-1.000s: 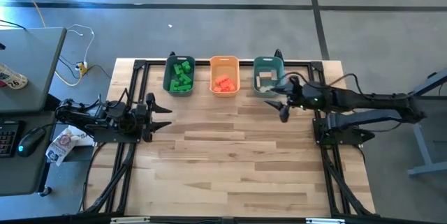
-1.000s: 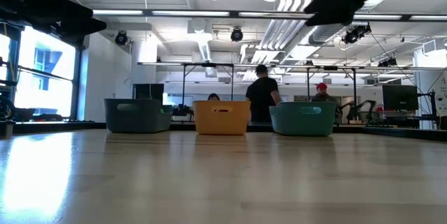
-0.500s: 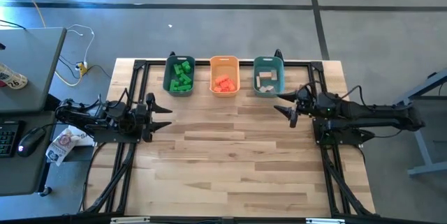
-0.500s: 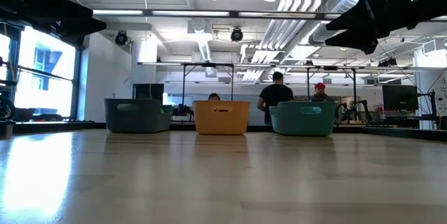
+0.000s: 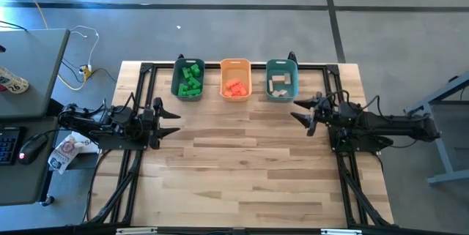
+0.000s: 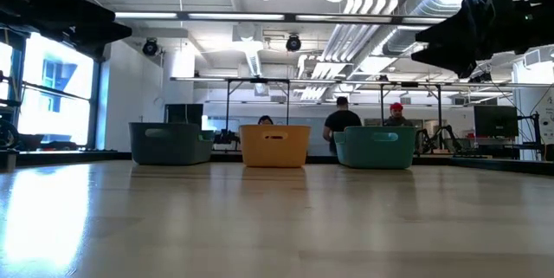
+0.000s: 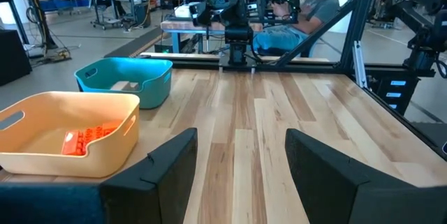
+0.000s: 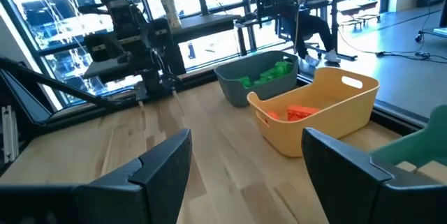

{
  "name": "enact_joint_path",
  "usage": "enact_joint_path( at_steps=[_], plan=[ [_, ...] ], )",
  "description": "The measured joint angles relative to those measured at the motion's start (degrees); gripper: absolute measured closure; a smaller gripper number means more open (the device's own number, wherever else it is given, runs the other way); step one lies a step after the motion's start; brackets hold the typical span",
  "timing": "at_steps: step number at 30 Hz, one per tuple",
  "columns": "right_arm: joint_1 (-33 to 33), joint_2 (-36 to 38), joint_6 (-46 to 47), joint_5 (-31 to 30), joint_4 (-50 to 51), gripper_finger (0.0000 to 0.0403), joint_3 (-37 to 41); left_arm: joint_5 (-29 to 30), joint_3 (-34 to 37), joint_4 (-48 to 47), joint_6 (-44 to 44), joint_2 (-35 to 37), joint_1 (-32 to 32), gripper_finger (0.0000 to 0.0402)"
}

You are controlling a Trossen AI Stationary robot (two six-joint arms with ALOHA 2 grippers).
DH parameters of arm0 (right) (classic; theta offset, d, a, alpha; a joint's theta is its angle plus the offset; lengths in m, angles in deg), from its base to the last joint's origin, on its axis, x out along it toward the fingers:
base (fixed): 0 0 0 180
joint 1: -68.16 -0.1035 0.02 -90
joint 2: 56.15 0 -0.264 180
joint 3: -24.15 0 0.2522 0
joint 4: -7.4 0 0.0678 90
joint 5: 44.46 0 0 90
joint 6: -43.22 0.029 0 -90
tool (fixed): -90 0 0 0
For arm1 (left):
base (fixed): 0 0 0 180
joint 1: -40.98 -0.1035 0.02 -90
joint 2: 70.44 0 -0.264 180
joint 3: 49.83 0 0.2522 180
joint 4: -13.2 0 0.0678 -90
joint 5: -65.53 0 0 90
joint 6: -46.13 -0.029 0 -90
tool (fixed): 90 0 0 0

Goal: Sort & place blocks by color
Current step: Return to Home Position

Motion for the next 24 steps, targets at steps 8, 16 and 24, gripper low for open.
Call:
enact_joint_path(
  at_steps=[8, 16, 24],
  plan=[
    [0.00, 4.34, 0.17, -0.02, -0.71, 0.0146, 3.14, -0.02, 0.00, 0.02, 0.00, 0.00, 0.00, 0.0195],
    [0.00, 7.71, -0.75, -0.15, 2.48, 0.0146, 3.38, -0.02, 0.00, 0.00, 0.00, 0.00, 0.01, 0.0195],
    [-0.02, 8.63, 0.92, -4.33, 10.62, 0.0146, 3.38, -0.02, 0.00, 0.00, 0.00, 0.00, 0.02, 0.0195]
  ],
)
